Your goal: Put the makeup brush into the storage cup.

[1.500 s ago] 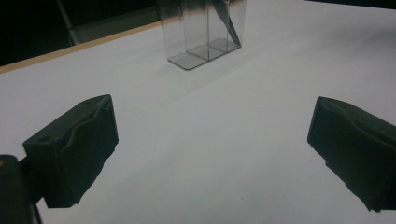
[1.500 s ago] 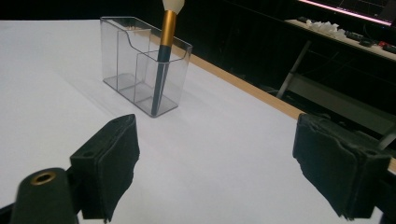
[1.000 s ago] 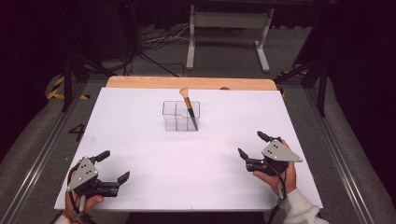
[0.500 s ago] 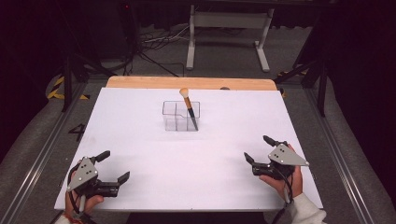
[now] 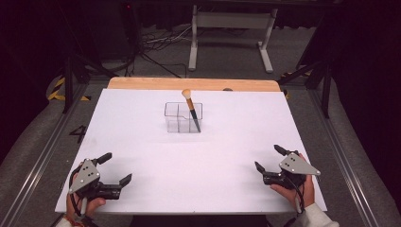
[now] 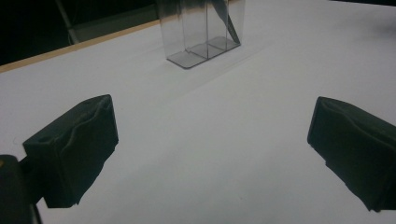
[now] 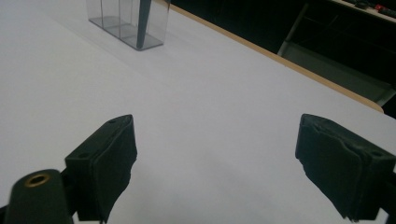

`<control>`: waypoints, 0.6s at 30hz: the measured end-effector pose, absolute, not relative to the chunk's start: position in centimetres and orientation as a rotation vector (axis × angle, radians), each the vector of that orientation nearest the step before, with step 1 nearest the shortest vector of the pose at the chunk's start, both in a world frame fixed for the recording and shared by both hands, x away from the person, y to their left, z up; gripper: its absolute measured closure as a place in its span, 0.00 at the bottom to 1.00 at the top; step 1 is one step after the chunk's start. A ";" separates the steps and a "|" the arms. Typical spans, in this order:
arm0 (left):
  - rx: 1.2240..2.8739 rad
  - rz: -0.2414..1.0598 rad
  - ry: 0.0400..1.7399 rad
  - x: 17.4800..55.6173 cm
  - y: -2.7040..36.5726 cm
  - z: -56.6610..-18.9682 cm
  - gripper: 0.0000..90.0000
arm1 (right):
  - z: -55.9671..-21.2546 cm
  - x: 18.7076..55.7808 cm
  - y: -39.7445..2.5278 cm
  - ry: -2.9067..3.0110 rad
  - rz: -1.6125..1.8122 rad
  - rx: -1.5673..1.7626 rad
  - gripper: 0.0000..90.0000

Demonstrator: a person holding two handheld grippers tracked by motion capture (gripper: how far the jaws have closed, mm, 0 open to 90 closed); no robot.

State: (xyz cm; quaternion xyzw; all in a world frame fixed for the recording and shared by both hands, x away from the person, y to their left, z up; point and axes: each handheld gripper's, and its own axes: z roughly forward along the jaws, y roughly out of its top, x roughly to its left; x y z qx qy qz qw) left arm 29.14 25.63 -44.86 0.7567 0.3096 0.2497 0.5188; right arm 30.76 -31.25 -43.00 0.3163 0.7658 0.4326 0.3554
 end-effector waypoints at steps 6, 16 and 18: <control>1.818 0.596 0.744 29.2 25.6 -44.8 0.03 | -43.8 30.2 -32.3 1.986 1.111 0.859 0.14; 1.813 0.602 0.746 29.1 25.7 -44.8 0.03 | -44.7 28.7 -34.3 1.969 1.145 0.940 0.14; 1.813 0.602 0.750 29.1 25.7 -44.8 0.03 | -44.8 28.5 -34.6 1.963 1.166 0.954 0.13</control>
